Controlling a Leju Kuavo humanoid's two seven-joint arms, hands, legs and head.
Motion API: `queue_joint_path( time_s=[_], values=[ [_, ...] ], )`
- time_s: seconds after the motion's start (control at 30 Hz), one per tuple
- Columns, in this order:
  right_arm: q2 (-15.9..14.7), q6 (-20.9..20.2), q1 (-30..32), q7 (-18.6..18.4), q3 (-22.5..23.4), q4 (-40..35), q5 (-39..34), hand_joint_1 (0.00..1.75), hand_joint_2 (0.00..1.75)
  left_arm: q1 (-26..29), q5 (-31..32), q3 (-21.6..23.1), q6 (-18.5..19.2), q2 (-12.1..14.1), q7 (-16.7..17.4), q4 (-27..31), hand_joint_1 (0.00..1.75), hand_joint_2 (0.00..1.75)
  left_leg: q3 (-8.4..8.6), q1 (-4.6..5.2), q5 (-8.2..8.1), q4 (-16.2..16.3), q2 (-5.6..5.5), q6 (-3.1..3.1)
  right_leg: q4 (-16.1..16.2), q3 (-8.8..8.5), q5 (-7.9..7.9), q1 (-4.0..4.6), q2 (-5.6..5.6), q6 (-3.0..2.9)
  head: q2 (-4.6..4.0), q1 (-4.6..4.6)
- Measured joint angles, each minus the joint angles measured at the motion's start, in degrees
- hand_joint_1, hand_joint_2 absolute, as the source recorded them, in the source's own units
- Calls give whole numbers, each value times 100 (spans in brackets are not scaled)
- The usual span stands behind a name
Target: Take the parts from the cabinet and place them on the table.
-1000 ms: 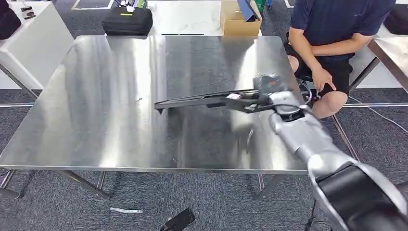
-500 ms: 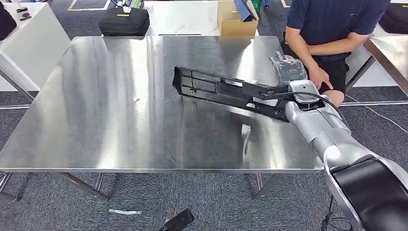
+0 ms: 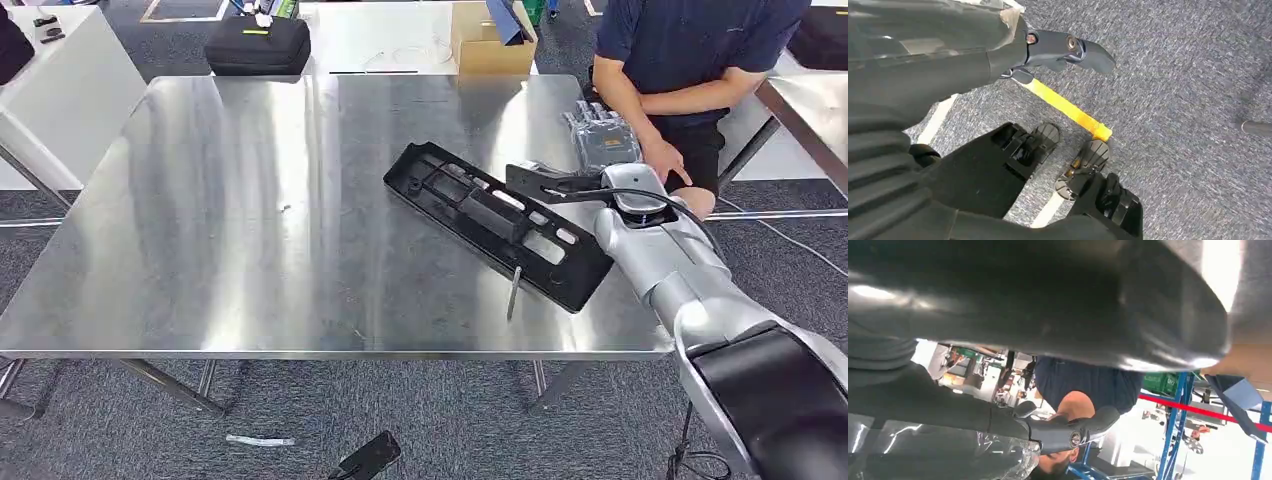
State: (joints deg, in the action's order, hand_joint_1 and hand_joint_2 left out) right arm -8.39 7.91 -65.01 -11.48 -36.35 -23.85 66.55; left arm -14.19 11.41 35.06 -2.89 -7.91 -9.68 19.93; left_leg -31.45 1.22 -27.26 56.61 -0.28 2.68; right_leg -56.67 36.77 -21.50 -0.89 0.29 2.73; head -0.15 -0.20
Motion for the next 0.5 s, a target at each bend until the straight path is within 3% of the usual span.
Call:
queue_joint_path(
  time_s=[0.5],
  values=[
    [2, -72, 0, 142, 83, 0, -15, 0, 0, 0, -18, -11, 133, 0, -29, 0, 0, 0, 0, 0, 0, 0, 0, 0, 0, 0, 0, 0, 0, 0, 0, 0]
  ],
)
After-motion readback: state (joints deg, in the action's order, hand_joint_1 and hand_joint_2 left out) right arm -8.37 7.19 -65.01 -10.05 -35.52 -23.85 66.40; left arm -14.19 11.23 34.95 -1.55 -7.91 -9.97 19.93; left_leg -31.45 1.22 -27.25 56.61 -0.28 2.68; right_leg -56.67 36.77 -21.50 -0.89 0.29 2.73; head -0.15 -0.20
